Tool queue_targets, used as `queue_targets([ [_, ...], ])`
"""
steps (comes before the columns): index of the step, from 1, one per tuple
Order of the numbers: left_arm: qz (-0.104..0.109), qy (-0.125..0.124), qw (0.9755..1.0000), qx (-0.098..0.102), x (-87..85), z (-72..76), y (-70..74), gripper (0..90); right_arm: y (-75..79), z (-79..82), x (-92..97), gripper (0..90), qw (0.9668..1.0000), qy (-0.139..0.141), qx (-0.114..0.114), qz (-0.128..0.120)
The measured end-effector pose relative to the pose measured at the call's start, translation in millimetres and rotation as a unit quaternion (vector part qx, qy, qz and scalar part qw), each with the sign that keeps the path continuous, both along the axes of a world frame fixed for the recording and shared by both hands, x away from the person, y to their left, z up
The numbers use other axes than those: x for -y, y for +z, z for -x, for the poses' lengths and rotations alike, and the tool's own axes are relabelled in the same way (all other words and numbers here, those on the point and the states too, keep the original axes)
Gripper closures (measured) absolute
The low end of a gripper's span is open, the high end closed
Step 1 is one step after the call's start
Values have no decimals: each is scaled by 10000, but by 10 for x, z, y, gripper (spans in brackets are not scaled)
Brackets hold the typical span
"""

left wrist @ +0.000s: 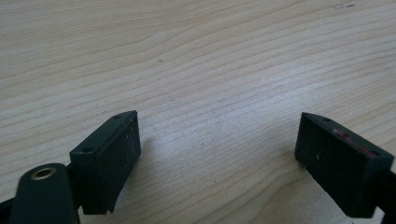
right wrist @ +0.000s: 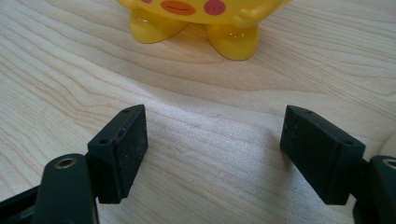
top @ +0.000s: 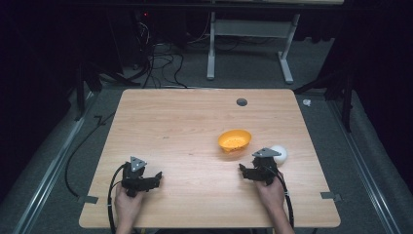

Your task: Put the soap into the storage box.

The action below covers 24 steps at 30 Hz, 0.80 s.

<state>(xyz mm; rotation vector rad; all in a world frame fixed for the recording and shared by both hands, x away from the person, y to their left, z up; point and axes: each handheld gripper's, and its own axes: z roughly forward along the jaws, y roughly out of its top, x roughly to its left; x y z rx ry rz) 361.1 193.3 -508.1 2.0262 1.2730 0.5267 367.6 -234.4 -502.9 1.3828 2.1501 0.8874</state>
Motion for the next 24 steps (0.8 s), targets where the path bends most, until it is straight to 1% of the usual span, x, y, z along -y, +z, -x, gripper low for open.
queue_targets([
  [7, 5, -1, 10000, 6, -1, 0, -1, 147, 0, 10, -9, 238, 10000, -45, -3, 1],
  [24, 3, -2, 10000, -3, -1, 0, 1, 147, 0, 45, -46, 241, 10000, 15, 5, 2],
])
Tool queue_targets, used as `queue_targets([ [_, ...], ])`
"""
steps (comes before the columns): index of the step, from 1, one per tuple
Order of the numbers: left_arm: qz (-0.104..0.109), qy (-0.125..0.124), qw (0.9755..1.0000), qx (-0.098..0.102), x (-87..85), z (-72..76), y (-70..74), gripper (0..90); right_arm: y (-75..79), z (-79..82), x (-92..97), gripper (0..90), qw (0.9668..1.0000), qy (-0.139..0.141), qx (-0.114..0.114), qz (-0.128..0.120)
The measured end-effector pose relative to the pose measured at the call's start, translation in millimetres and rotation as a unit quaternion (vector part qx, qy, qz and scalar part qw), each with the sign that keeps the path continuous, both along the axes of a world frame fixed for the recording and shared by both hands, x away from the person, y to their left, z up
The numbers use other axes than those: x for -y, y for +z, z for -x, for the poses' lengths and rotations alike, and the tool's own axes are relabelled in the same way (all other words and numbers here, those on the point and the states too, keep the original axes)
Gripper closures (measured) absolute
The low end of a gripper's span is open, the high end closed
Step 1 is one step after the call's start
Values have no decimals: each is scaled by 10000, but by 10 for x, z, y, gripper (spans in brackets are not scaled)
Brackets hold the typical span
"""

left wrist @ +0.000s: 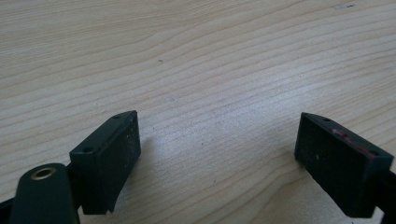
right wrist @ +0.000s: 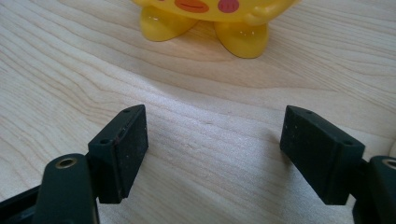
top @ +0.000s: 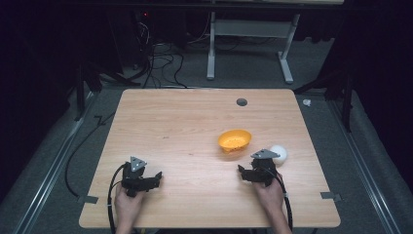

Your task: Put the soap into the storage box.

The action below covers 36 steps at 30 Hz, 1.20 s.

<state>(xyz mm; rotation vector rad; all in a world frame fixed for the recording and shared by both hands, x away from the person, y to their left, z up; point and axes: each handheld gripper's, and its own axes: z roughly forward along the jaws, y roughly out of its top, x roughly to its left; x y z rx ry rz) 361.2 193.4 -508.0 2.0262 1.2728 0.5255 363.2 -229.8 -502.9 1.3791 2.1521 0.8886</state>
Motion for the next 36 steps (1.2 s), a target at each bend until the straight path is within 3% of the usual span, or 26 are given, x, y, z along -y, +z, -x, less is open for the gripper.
queue_targets([
  [23, 18, 5, 10000, 0, -1, 0, 0, 149, 13, 36, 7, 269, 10000, 35, -19, -8],
  [36, 22, 0, 10000, -2, -2, -1, 0, 149, 117, 159, 70, 272, 9998, -65, 47, -178],
])
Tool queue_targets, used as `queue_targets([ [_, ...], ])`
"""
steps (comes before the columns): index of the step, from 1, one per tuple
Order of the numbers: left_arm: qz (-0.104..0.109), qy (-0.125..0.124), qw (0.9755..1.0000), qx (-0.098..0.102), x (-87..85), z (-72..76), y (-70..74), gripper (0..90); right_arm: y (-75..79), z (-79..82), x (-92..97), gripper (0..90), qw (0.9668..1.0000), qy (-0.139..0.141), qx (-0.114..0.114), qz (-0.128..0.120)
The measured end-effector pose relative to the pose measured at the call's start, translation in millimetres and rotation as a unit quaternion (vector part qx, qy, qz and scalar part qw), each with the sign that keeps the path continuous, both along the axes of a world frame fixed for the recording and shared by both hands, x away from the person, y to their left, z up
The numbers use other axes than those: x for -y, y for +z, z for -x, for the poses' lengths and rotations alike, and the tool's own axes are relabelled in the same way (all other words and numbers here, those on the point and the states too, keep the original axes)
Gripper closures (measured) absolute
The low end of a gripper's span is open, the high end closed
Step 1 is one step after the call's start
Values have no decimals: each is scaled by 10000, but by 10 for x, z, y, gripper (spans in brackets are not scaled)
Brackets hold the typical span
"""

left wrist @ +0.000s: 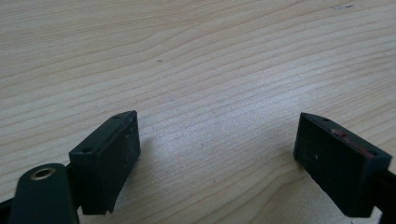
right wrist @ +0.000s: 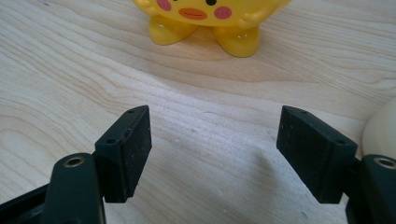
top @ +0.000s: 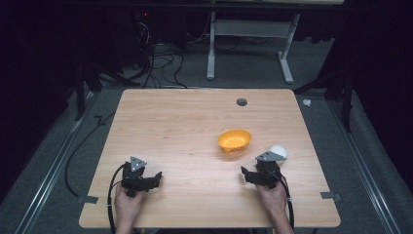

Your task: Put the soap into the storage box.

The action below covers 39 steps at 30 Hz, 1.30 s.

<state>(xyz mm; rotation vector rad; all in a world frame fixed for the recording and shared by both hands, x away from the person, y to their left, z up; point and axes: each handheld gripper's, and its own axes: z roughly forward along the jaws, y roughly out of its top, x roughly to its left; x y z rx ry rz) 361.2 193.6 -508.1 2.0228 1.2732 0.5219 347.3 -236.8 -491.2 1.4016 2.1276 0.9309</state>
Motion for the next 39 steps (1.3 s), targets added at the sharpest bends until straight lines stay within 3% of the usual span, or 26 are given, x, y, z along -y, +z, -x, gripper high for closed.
queue_targets([
  [14, -1, 0, 10000, 0, 0, 0, 0, 149, 70, 154, 145, 277, 9998, -155, 120, -105],
  [39, -4, 2, 10000, 0, 1, 0, 0, 149, 65, 367, 544, 279, 9969, -735, 172, -202],
])
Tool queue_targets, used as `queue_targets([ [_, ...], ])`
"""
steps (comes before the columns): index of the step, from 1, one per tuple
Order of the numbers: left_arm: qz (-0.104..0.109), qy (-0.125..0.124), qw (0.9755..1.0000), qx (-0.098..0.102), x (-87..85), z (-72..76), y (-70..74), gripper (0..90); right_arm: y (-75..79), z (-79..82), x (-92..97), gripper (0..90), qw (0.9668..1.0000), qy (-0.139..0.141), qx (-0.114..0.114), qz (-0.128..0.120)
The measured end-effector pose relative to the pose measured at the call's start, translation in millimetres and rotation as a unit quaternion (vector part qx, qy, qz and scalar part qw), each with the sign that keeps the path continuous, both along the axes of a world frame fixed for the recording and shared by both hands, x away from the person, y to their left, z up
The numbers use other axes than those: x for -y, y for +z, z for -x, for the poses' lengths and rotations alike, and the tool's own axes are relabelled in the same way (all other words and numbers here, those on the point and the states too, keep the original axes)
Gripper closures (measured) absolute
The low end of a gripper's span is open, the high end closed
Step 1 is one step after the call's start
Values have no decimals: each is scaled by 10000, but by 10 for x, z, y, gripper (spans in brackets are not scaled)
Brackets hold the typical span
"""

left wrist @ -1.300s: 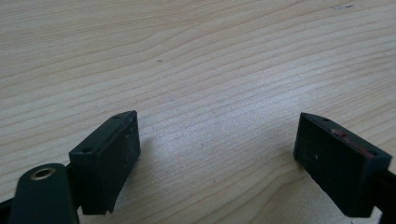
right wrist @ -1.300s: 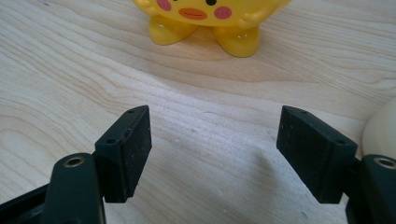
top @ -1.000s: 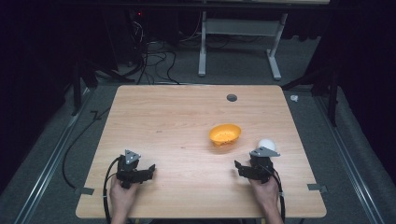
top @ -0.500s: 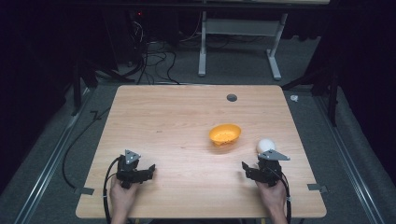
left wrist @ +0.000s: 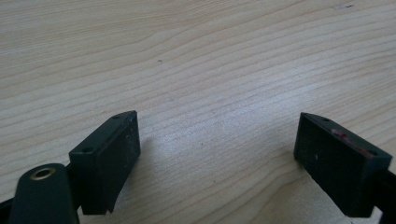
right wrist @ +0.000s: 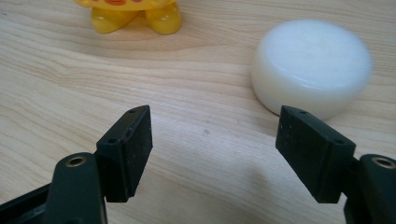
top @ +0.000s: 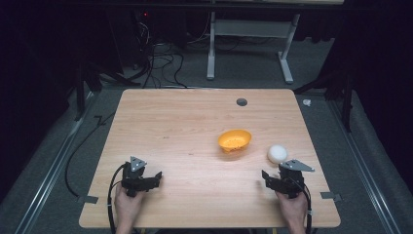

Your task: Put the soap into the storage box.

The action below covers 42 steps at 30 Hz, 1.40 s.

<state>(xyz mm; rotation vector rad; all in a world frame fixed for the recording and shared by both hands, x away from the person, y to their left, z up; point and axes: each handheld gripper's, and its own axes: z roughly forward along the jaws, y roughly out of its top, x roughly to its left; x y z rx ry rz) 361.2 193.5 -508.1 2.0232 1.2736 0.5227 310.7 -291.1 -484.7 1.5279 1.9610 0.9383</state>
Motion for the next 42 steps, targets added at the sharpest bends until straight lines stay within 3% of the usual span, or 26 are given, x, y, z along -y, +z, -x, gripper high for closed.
queue_targets([
  [9, 0, -4, 10000, -5, 0, 0, 1, 148, -13, 23, 143, 267, 9998, -206, -54, -56],
  [17, 0, -5, 10000, -6, 0, 0, 0, 148, -36, -48, 206, 229, 9989, -466, -89, -23],
  [31, -1, -4, 10000, -5, 0, 0, 0, 149, -42, -216, 275, 189, 9980, -609, -192, 15],
  [42, -2, -5, 10000, -6, 0, 0, 0, 148, 32, -388, 257, 182, 9981, -599, -94, 67],
])
